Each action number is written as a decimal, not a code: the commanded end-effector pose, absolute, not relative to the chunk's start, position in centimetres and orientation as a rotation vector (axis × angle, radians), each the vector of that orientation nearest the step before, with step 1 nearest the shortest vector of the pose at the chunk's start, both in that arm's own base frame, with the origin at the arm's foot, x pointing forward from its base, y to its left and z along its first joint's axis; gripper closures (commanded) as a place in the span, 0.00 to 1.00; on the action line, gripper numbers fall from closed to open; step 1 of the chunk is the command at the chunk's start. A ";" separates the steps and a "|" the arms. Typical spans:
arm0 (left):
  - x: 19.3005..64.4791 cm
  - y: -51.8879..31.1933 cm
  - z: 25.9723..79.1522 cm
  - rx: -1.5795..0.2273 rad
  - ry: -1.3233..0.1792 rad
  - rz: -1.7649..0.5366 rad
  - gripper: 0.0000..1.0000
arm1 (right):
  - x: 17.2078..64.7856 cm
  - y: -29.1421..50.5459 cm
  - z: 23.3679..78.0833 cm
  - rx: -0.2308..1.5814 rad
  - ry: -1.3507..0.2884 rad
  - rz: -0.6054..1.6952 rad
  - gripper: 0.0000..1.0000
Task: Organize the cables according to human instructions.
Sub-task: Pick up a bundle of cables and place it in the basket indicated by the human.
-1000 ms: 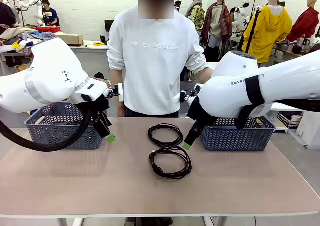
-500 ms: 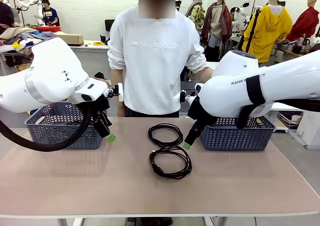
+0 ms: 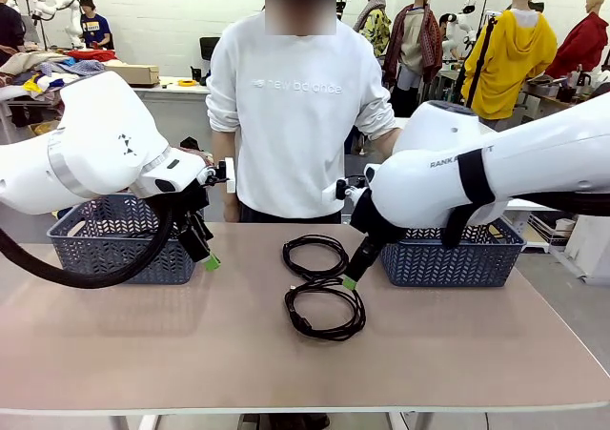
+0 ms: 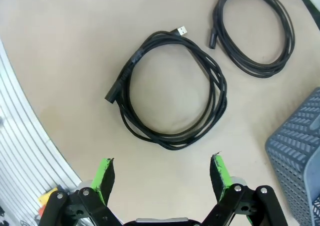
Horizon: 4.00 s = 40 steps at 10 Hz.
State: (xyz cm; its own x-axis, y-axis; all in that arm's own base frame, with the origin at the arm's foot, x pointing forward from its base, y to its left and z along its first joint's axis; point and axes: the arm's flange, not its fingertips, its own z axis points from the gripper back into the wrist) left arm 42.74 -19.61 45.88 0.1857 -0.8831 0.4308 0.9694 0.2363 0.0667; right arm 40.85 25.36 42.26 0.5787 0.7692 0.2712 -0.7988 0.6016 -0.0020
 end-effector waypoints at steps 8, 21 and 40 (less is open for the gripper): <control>42.6 -19.5 46.0 -0.234 -0.425 -1.322 0.00 | 43.6 33.2 39.9 0.103 -0.168 0.689 0.00; 42.6 -19.5 46.0 -0.234 -0.425 -1.322 0.00 | 44.1 38.3 36.9 -0.010 -0.060 0.479 0.00; 42.6 -19.5 46.0 -0.234 -0.425 -1.322 0.00 | 45.4 39.9 30.9 -0.026 -0.073 0.307 0.12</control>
State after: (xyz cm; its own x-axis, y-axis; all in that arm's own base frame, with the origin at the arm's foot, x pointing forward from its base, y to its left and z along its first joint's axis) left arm 42.74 -19.62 45.89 0.1855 -0.8831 0.4308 0.9694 0.2362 0.0667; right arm 45.01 38.92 30.86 0.9430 0.3311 0.0336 -0.3313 0.9435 -0.0002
